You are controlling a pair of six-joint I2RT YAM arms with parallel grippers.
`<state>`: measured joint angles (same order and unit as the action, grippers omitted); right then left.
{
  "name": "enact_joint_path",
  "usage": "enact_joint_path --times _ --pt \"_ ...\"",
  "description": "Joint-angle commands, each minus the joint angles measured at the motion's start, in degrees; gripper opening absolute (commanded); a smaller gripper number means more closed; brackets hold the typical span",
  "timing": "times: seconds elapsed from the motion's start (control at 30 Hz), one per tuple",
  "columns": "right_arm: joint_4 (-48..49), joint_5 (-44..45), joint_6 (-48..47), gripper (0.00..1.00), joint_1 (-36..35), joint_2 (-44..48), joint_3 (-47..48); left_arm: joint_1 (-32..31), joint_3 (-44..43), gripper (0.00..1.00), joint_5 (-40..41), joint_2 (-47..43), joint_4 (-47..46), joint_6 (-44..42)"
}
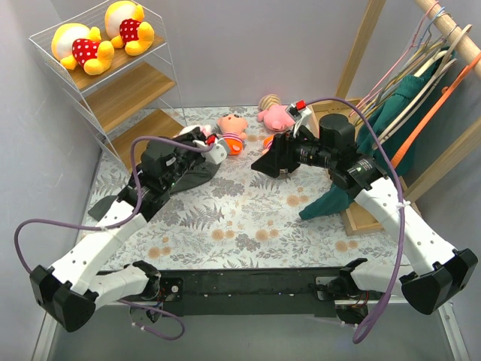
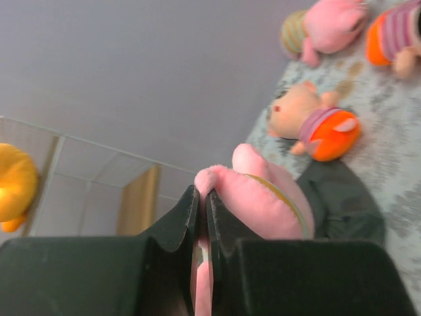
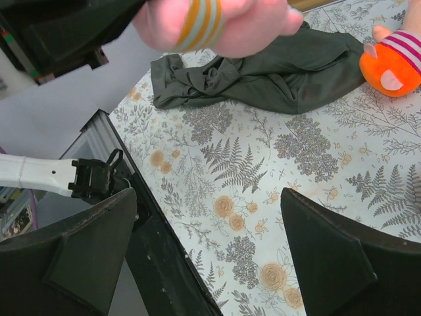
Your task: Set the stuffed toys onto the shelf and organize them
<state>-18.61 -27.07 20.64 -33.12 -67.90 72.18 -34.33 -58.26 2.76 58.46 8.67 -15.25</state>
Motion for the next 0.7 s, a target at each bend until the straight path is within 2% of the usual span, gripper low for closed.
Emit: enact_joint_path --times 0.0,0.23,0.37,0.57,0.67 --pt "2.62 0.35 0.27 0.98 -0.01 1.54 -0.38 1.01 -6.77 0.0 10.94 4.47 -10.07 -10.06" --pt "1.82 0.7 -0.43 0.98 -0.01 2.07 -0.03 5.14 -13.71 0.0 11.04 10.18 -14.2 -15.16" --pt "2.0 0.7 -0.43 0.98 -0.01 2.07 -0.29 10.32 -17.59 0.0 9.02 12.64 -16.3 -17.53" --pt "1.82 0.61 -0.78 0.98 -0.01 1.63 0.15 14.9 -18.03 0.0 6.47 15.1 -18.95 -22.72" --pt "1.91 0.44 -0.96 0.98 -0.01 1.28 0.68 17.35 -14.89 0.0 4.71 15.9 -22.27 -24.21"
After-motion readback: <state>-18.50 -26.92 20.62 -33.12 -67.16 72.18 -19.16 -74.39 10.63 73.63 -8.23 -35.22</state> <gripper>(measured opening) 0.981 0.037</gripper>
